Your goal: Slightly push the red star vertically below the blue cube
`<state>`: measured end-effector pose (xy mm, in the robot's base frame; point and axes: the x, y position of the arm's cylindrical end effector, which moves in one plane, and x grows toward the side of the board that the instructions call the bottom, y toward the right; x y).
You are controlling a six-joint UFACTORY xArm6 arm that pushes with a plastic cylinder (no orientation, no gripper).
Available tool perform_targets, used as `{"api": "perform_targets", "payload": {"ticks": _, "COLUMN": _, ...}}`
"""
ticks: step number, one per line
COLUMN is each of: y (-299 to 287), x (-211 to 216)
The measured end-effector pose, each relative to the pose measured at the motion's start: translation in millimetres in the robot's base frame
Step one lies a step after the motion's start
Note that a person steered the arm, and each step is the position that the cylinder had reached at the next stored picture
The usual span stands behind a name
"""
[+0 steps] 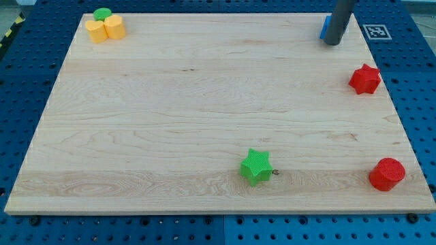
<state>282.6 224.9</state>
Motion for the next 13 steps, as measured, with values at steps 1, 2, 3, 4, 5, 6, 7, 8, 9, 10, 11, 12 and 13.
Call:
{"api": "perform_targets", "payload": {"ticks": 1, "y": 0.1, "x": 0.0}}
{"api": "perform_targets", "payload": {"ticks": 2, "y": 2.5, "x": 6.7}}
{"api": "perform_targets", "payload": {"ticks": 3, "y": 4.4, "x": 22.4}}
{"api": "perform_targets", "payload": {"ticks": 4, "y": 4.4, "x": 22.5}}
{"api": "perform_targets", "payload": {"ticks": 5, "y": 4.4, "x": 27.0}}
{"api": "perform_targets", "payload": {"ticks": 6, "y": 4.4, "x": 40.3}}
{"api": "perform_targets", "payload": {"ticks": 7, "y": 4.4, "x": 40.6}}
{"api": "perform_targets", "payload": {"ticks": 8, "y": 4.4, "x": 40.6}}
{"api": "perform_targets", "payload": {"ticks": 9, "y": 4.3, "x": 47.8}}
{"api": "perform_targets", "payload": {"ticks": 10, "y": -3.9, "x": 66.4}}
{"api": "perform_targets", "payload": {"ticks": 11, "y": -4.0, "x": 94.1}}
{"api": "perform_targets", "payload": {"ticks": 12, "y": -3.9, "x": 138.5}}
{"api": "perform_targets", "payload": {"ticks": 13, "y": -0.2, "x": 169.4}}
